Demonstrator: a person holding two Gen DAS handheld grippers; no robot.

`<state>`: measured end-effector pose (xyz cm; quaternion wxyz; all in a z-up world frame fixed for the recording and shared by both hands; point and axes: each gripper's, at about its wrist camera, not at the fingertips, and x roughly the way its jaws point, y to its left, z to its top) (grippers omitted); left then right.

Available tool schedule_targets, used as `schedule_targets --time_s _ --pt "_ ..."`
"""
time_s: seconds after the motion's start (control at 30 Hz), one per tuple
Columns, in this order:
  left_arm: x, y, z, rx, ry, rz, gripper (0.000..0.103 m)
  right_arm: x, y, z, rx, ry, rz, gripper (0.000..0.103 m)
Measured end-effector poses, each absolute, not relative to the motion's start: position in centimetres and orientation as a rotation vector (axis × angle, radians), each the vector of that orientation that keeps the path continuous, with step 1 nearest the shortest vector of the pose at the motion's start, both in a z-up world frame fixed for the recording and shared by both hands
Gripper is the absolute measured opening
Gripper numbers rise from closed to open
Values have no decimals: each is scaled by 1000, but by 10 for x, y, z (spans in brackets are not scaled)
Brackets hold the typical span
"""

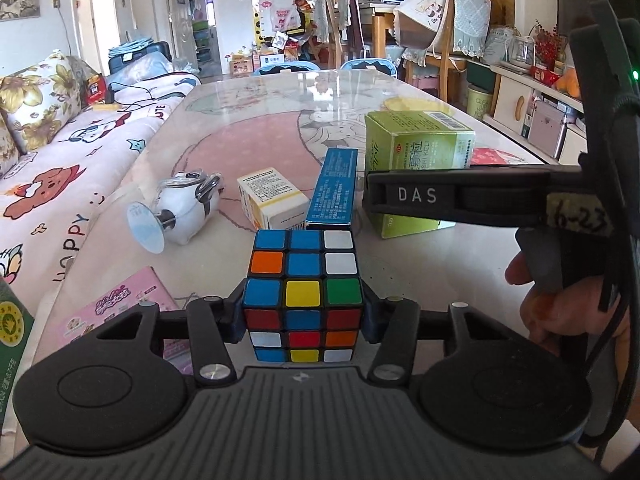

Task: Organize rigid objects
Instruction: 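Carry the Rubik's cube toward the box while right tool holds the green box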

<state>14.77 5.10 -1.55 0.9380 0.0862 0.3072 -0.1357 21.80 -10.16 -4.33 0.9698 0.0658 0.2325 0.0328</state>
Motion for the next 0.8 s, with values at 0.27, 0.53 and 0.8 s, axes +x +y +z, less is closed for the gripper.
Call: schedule_targets --time_s 0.27,0.53,0.8 --pt "126 59 -9 138 625 -276 63 197 -99 -42 120 472 77 70" --pt "95 80 5 119 597 -265 63 172 -90 -41 91 473 65 70" --pt "85 85 7 73 595 -246 63 147 -80 -41 77 482 63 70"
